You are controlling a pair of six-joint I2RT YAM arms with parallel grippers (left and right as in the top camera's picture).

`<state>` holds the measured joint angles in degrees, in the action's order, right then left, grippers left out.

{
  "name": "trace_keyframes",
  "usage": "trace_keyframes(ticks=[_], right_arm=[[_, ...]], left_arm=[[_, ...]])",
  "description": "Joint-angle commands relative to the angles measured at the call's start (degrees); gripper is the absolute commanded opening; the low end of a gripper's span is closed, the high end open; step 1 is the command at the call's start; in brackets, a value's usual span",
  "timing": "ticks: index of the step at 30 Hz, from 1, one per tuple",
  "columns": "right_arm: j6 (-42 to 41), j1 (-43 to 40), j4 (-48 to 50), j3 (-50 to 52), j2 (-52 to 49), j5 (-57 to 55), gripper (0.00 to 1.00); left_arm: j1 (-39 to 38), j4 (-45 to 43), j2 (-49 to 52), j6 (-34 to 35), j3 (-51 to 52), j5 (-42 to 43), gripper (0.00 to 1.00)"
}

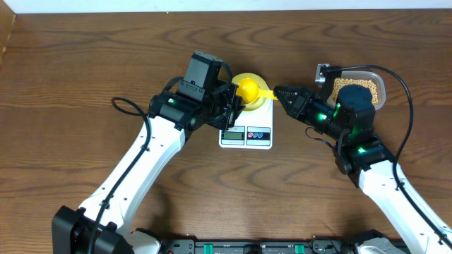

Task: Scoop item into bowl and weigh 50g on scale
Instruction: 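Close the right gripper on the scoop handle beside the left gripper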

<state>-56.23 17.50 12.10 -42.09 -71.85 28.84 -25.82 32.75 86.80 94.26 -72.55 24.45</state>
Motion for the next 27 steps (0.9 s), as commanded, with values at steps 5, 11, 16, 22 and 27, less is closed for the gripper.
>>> trace_keyframes(ticks=[5, 11, 16, 22, 27], right_arm=[[1.3, 0.4, 0.0, -1.1, -0.6, 0.0, 0.01], [4.5, 0.4, -0.2, -1.1, -0.6, 0.0, 0.01], [9.4, -0.4, -0.1, -1.1, -0.6, 0.0, 0.01], [16.8, -3.1, 0.5, -1.1, -0.6, 3.3, 0.01], [20.4, -7.8, 0.5, -1.1, -0.6, 7.0, 0.01]], left_arm=[[-0.1, -0.1, -0.3, -0.5, 0.3, -0.7, 0.28], [-0.1, -0.2, -0.3, -0.5, 0.3, -0.7, 0.9], [-0.1, -1.1, -0.4, -3.3, 0.3, -0.7, 0.9], [-0.1, -5.5, -0.5, -19.3, 0.3, -1.2, 0.9], [-0.1, -6.1, -0.5, -35.3, 0.3, -1.1, 0.9]])
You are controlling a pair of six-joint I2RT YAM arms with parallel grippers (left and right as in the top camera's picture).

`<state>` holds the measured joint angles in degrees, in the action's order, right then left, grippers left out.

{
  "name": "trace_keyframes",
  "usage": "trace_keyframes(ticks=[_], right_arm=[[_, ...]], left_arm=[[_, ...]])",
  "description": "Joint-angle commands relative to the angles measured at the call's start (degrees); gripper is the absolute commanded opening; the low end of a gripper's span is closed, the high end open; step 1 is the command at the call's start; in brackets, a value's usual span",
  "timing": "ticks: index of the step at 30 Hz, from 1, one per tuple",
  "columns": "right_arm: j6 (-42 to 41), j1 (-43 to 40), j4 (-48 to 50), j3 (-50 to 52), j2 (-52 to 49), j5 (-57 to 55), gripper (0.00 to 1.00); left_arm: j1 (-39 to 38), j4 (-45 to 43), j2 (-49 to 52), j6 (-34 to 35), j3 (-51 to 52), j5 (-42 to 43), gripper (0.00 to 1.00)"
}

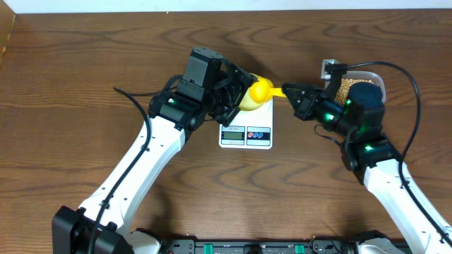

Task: Scoop item into bowl and weigh 50g on scale
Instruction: 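Close the right gripper on the scoop handle beside the left gripper, then open the left gripper and carry the scoop right toward the soybean tub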

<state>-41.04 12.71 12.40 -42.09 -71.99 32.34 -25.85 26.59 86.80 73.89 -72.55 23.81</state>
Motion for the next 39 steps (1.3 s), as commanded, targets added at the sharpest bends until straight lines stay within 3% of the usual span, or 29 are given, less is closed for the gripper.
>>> trace_keyframes(ticks=[1, 10, 15, 22, 28, 35, 39], right_arm=[[5.7, -3.9, 0.2, -1.1, -0.5, 4.2, 0.01], [8.5, -13.9, 0.3, -2.4, -0.5, 12.2, 0.01], [9.0, -14.9, 0.2, -5.8, -0.4, 15.7, 0.01], [13.2, -14.9, -1.7, -8.8, -0.4, 15.4, 0.01], [23.3, -14.9, -14.6, -12.9, -0.4, 10.3, 0.01], [28.8, -14.9, -24.3, -17.7, -0.3, 6.2, 0.01], [29.2, -14.9, -24.7, -18.0, -0.3, 1.9, 0.01]], left_arm=[[-0.1, 0.3, -0.5, -16.8, 0.3, -0.2, 0.9], [-0.1, 5.2, -0.5, -37.5, 0.3, 0.2, 0.9], [-0.1, 8.7, -0.4, -53.5, 0.3, -0.1, 0.9], [-0.1, 10.2, -0.4, -54.4, 0.3, -12.0, 0.91], [-0.1, 10.8, -0.4, -54.4, 0.3, -12.9, 0.9], [-0.2, 10.9, -0.4, -58.0, 0.3, -13.6, 0.9], [-2.7, 12.1, -0.4, -58.0, 0.3, -22.1, 0.9]])
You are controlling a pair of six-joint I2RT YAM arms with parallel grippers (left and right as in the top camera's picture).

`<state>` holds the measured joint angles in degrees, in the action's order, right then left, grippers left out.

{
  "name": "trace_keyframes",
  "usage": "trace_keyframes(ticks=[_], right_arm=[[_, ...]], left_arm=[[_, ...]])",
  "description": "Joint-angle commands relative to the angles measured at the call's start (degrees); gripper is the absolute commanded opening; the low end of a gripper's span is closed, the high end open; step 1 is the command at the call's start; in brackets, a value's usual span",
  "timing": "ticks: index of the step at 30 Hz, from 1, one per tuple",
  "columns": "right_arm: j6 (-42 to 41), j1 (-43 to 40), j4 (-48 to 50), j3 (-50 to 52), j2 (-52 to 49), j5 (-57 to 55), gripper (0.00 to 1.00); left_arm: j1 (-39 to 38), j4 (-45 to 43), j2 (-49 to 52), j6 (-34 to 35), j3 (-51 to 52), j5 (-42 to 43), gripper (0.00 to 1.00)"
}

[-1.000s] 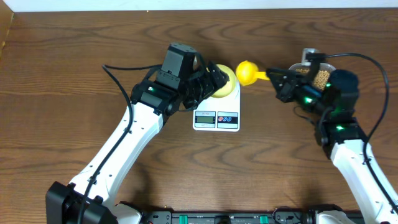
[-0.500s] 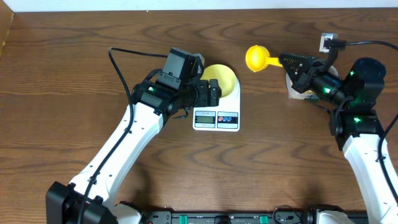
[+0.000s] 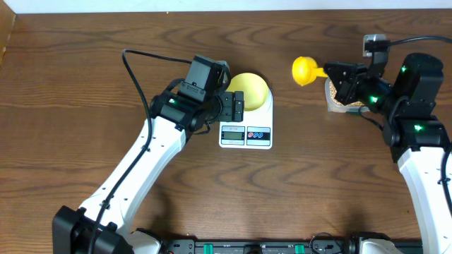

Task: Scoop item into bowl and weigh 50g on scale
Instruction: 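Open the left gripper and carry the scoop right toward the soybean tub, then move the left gripper over the scale's front button panel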

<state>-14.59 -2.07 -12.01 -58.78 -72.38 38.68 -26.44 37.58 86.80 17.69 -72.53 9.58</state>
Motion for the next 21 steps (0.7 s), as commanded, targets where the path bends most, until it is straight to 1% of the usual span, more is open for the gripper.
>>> trace_keyframes(ticks=[1, 5, 9, 15, 21], right_arm=[[3.0, -0.1, -0.3, -1.3, 0.1, -5.0, 0.01], [4.0, -0.1, 0.3, -1.3, 0.1, -5.7, 0.01], [4.3, -0.1, 0.5, -1.3, 0.1, -5.7, 0.01], [4.9, -0.1, 0.2, -1.3, 0.1, -5.5, 0.01], [4.9, -0.1, -0.4, -1.3, 0.1, -5.5, 0.01]], left_arm=[[-2.9, 1.5, -0.4, -1.9, 0.3, -9.9, 0.91], [-6.7, 2.1, -0.4, -4.3, 0.3, -16.7, 0.9], [-9.2, 2.0, -0.2, -9.0, 0.3, -18.2, 0.9], [-11.3, 2.1, 0.2, -9.9, 0.3, -18.3, 0.9], [-14.7, 2.2, 1.7, -10.0, 0.3, -26.2, 0.91]])
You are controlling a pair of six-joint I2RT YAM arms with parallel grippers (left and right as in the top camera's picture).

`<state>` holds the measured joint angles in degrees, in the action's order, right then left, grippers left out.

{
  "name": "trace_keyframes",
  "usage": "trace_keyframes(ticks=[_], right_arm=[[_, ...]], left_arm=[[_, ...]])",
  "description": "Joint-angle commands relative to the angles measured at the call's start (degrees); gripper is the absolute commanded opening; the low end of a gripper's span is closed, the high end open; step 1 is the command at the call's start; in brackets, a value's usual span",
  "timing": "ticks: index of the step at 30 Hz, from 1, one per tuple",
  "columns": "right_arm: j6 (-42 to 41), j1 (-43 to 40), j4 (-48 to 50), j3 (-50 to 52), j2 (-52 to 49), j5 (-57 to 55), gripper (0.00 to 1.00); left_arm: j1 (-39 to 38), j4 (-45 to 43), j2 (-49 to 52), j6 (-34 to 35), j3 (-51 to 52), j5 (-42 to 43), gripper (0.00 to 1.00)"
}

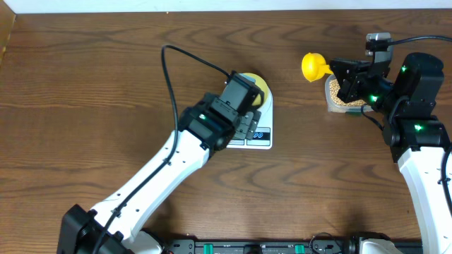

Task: Scoop item into bowl and weigh 50g on scale
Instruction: 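Move the left gripper over the scale's front button panel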

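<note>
A yellow bowl (pixel 260 85) sits on the white scale (pixel 263 135) at the table's middle. My left gripper (pixel 245 102) hangs over the bowl's left side and the scale's display. Its fingers are hidden under the wrist, so their state does not show. At the far right my right gripper (pixel 336 73) is shut on the handle of a yellow scoop (pixel 311 66), held level just left of the clear container of tan grains (pixel 337 101). What lies in the scoop and the bowl does not show.
The left arm's black cable (pixel 185 55) arcs over the table left of the bowl. The right arm's body covers most of the grain container. Bare wooden table lies in front of the scale and between the scale and the container.
My left arm has swung to the right, so its wrist now covers the scale's display and the bowl's left part. The right gripper with the scoop has shifted slightly right.
First the scoop was at the bowl on the scale, with my left gripper at the bowl's left rim. Then the scoop was still at the bowl. Later it was out by the grain container, where it stays now, while the left wrist stands over the scale.
</note>
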<state>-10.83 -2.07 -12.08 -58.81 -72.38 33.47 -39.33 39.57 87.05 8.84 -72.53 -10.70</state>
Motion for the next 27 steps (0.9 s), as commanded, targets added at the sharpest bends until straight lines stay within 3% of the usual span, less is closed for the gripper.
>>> trace_keyframes(ticks=[1, 19, 27], right_arm=[[1.1, -0.1, -0.6, -1.2, 0.1, -0.3, 0.01], [1.7, -0.1, -1.7, -1.2, 0.1, -0.1, 0.01], [1.7, -0.1, -2.1, -1.2, 0.1, -0.1, 0.01]], left_arm=[[-2.2, 0.2, 1.8, -1.1, 0.3, -6.2, 0.91], [-4.9, -1.5, 13.7, -1.1, 0.3, -7.0, 0.91], [-5.2, -2.1, 15.8, 3.0, 0.3, -7.0, 0.91]])
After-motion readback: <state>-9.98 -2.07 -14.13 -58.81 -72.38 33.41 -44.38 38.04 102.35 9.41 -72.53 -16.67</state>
